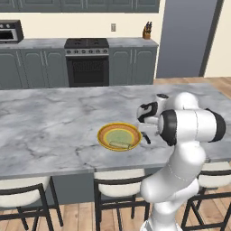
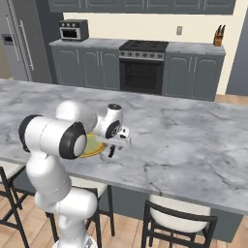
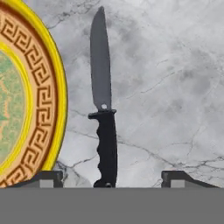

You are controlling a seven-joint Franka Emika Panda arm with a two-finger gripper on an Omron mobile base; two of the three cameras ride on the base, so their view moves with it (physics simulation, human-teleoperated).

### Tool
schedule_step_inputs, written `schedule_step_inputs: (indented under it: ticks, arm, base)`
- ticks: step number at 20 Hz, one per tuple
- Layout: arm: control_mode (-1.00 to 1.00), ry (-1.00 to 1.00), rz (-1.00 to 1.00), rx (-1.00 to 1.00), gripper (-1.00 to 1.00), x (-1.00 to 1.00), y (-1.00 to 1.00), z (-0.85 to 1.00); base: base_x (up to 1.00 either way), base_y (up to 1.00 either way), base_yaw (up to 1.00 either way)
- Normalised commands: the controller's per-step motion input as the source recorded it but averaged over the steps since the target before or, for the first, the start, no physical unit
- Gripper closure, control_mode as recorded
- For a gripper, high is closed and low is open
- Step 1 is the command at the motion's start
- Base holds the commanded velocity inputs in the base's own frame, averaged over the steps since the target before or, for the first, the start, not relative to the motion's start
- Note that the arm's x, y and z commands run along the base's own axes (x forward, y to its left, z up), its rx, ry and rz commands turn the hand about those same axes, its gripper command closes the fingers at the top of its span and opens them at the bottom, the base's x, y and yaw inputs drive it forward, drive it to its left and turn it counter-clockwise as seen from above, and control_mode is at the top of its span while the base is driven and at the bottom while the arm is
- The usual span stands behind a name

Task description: Retrieve the butter from the fridge and place it on a plate on the dining table. Then retrieve the butter knife by the fridge and place it near the plate.

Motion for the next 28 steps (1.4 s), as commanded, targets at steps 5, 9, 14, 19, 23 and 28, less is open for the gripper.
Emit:
schedule_step_inputs:
  ticks: [5,9,14,19,23,28]
  arm:
    - [-1.0,-0.04,0.0,0.0,-1.0,-0.33,0.03,0.81]
    - [-1.0,-0.08,0.0,-0.05,-1.0,-0.45,0.21,0.97]
    - [-1.0,-0.12,0.0,-0.08,-1.0,-0.73,0.39,1.0]
    - [-1.0,-0.11,0.0,-0.07,-1.0,-0.87,0.28,0.98]
    - [-1.0,-0.09,0.0,-0.07,-1.0,-1.0,0.29,0.81]
    - [-1.0,-0.14,0.04,-0.11,-1.0,-1.0,0.32,0.45]
  base:
    - [0.0,0.0,0.0]
    - [0.0,0.0,0.0]
    - [0.0,0.0,0.0]
    - [0.0,0.0,0.0]
    - [0.0,0.0,0.0]
    - [0.0,0.0,0.0]
